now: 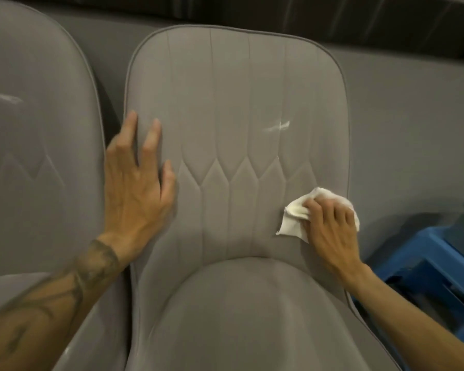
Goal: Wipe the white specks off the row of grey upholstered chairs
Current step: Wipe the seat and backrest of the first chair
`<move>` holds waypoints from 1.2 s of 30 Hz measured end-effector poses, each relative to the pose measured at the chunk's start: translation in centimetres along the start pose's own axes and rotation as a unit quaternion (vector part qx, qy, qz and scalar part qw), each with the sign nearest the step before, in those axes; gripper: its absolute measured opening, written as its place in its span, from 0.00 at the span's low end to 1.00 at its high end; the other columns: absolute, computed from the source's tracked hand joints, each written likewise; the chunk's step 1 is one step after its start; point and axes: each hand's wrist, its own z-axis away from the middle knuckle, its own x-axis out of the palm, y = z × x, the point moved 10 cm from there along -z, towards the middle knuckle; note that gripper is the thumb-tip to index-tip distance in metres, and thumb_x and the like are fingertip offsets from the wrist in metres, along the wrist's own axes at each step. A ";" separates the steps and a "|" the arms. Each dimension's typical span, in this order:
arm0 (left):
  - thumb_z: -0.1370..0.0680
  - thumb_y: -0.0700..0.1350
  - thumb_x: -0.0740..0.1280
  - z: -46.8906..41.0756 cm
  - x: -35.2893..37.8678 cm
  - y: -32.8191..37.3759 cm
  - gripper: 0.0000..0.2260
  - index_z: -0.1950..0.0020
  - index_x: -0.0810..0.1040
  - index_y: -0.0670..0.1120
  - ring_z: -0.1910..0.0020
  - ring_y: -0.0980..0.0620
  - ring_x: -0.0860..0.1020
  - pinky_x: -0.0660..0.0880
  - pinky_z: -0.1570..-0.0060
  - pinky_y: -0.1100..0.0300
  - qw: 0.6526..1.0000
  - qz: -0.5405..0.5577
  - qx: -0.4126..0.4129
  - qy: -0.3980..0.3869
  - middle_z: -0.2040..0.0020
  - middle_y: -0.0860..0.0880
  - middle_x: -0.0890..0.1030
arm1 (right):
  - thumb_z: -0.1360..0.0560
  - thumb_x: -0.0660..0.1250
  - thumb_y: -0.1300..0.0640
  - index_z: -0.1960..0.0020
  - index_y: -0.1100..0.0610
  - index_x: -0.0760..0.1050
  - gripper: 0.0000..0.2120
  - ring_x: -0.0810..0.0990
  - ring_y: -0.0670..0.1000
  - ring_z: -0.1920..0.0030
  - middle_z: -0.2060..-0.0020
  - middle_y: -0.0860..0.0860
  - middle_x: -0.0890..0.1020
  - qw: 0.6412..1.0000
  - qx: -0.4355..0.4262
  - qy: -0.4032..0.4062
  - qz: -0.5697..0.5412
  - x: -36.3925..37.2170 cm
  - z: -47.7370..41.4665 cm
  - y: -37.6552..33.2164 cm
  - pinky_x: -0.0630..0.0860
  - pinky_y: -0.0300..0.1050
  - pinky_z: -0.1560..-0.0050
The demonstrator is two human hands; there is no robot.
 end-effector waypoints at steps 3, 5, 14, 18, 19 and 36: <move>0.18 0.44 0.64 4.1 0.5 0.1 0.28 0.18 0.64 0.41 0.26 0.30 0.65 0.61 0.24 0.41 1.000 -0.012 -0.006 -0.017 0.19 0.33 0.59 | 0.21 0.64 0.58 0.40 0.59 0.70 0.11 0.72 0.62 0.49 0.46 0.58 0.71 1.000 0.010 0.008 -0.005 -0.2 -4.0 1.3 0.67 0.56 0.46; 0.18 0.44 0.65 6.3 0.8 0.0 0.28 0.19 0.65 0.40 0.27 0.29 0.65 0.61 0.24 0.41 1.000 -0.023 -0.006 -0.008 0.20 0.34 0.59 | 0.18 0.60 0.55 0.42 0.58 0.69 0.09 0.70 0.61 0.46 0.45 0.58 0.71 0.995 0.080 0.050 -0.014 -1.0 -7.9 3.1 0.67 0.55 0.42; 0.16 0.48 0.62 7.6 1.6 -1.2 0.28 0.17 0.63 0.43 0.28 0.29 0.66 0.57 0.21 0.47 1.000 -0.017 0.015 0.020 0.20 0.34 0.59 | 0.24 0.55 0.58 0.33 0.60 0.70 0.20 0.77 0.60 0.53 0.43 0.57 0.75 0.983 -0.137 -0.114 0.037 3.6 6.0 -2.6 0.66 0.54 0.49; 0.16 0.48 0.62 7.7 1.7 -1.3 0.28 0.16 0.61 0.45 0.27 0.30 0.65 0.59 0.22 0.45 0.999 -0.015 0.019 0.022 0.18 0.38 0.56 | 0.22 0.58 0.59 0.37 0.59 0.71 0.14 0.71 0.60 0.50 0.44 0.56 0.71 0.998 -0.051 -0.021 -0.007 1.6 -1.1 0.3 0.65 0.54 0.48; 0.16 0.48 0.62 7.8 1.7 -1.3 0.29 0.16 0.60 0.46 0.27 0.30 0.65 0.58 0.21 0.46 1.000 -0.014 0.017 0.021 0.18 0.39 0.56 | 0.22 0.60 0.59 0.38 0.59 0.71 0.13 0.69 0.59 0.50 0.45 0.56 0.71 1.000 -0.019 0.006 -0.019 0.9 -2.0 0.9 0.64 0.53 0.48; 0.16 0.47 0.62 7.7 1.6 -1.2 0.28 0.17 0.63 0.43 0.28 0.28 0.66 0.61 0.23 0.43 1.000 -0.004 0.016 0.020 0.19 0.38 0.57 | 0.23 0.61 0.60 0.34 0.61 0.70 0.18 0.75 0.62 0.48 0.43 0.60 0.74 0.995 -0.090 -0.041 0.018 2.9 2.2 -3.6 0.71 0.57 0.47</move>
